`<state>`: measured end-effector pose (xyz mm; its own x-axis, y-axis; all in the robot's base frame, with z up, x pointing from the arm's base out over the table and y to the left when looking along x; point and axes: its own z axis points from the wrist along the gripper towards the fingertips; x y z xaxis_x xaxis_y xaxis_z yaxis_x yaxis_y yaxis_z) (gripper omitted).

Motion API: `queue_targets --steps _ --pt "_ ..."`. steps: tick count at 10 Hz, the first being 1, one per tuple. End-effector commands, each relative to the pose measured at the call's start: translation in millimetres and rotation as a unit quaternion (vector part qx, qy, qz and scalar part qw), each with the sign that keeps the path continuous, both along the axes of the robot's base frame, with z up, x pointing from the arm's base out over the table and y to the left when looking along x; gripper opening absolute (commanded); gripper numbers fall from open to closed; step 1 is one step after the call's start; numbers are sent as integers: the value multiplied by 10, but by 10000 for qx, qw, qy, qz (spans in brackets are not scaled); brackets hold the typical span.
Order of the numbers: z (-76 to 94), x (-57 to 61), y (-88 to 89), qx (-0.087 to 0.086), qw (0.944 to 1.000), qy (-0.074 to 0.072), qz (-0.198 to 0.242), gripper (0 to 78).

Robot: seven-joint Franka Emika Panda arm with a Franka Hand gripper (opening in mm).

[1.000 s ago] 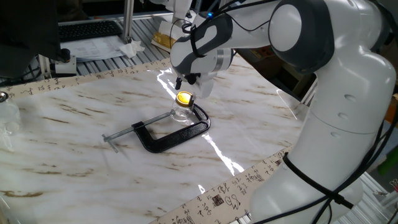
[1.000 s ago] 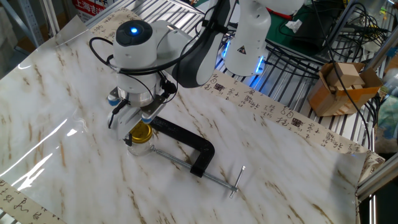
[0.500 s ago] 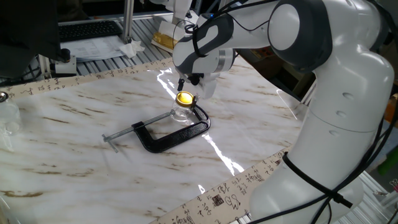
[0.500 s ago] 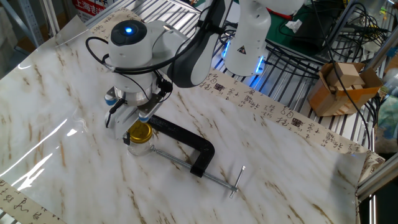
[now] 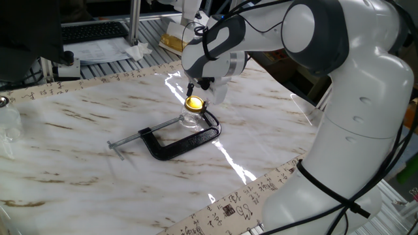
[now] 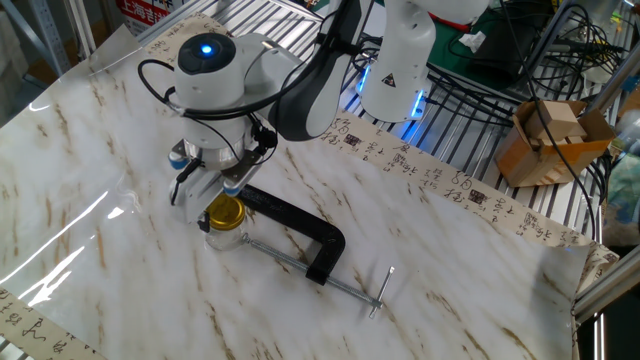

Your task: Unscrew the lid from the jar

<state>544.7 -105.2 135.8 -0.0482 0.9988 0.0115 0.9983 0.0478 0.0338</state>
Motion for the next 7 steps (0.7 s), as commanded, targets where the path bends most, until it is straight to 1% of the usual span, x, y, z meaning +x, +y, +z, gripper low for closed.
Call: queue_targets --steps 1,4,7 --pt "-5 -36 9 -1 9997 169 159 774" --pt "-3 -36 9 -8 9997 175 167 774" --pt "-3 -36 9 -36 9999 117 114 774"
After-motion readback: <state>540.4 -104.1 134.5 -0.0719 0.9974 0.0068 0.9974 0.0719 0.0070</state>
